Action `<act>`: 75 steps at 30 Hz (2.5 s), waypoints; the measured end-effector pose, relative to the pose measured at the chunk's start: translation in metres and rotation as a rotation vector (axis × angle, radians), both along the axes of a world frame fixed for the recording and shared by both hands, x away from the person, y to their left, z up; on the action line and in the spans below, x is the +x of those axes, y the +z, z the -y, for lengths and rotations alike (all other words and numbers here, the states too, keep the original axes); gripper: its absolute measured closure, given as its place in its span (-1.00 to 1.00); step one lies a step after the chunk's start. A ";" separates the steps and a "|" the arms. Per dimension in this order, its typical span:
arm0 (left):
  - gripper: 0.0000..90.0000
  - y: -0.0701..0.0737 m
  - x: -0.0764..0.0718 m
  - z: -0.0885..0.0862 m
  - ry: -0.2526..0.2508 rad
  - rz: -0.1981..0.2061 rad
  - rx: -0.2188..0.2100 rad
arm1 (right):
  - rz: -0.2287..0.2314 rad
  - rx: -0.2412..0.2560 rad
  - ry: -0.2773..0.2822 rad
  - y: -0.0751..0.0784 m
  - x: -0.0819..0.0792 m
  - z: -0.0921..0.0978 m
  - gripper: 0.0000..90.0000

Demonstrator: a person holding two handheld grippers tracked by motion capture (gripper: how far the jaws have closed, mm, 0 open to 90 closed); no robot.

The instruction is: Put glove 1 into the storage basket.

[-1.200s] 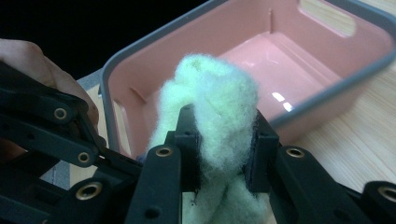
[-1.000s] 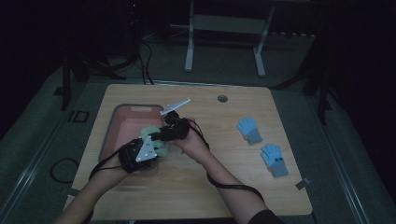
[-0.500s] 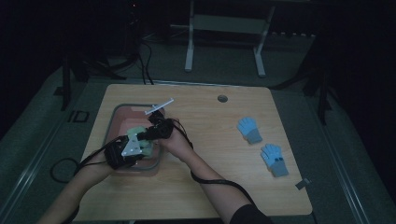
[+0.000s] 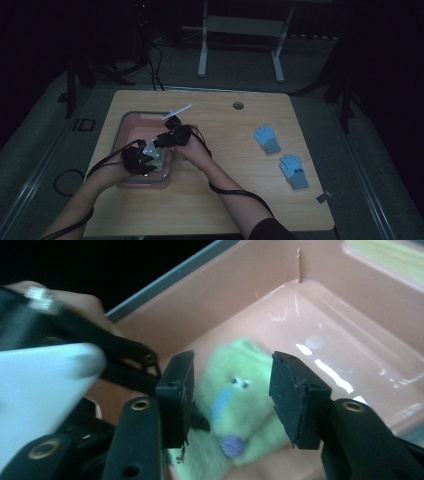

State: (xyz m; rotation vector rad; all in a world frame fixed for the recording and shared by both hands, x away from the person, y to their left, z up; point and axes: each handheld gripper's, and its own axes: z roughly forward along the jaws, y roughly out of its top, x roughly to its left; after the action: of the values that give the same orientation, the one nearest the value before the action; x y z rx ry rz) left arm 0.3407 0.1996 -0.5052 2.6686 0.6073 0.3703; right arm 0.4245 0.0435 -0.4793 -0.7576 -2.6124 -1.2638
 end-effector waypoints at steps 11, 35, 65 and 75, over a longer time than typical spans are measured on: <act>-0.17 0.004 0.000 0.002 0.062 0.000 -0.031 | 0.032 0.024 -0.015 0.009 -0.005 0.038 0.05; -0.73 0.047 -0.035 0.045 0.118 0.070 -0.382 | 0.088 0.038 0.005 0.020 -0.036 0.114 -0.37; -0.95 0.014 -0.055 0.124 -0.021 0.049 -0.495 | 0.164 -0.024 -0.097 -0.008 -0.055 0.211 -0.58; -0.95 -0.013 -0.063 0.138 -0.030 0.029 -0.522 | 0.118 -0.059 -0.109 -0.029 -0.066 0.233 -0.64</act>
State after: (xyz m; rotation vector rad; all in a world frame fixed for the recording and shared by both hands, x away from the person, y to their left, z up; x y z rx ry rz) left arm 0.2774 0.0612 -0.5180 2.1667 0.5622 0.2048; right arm 0.3582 -0.1899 -0.5086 -0.8722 -2.7468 -1.3028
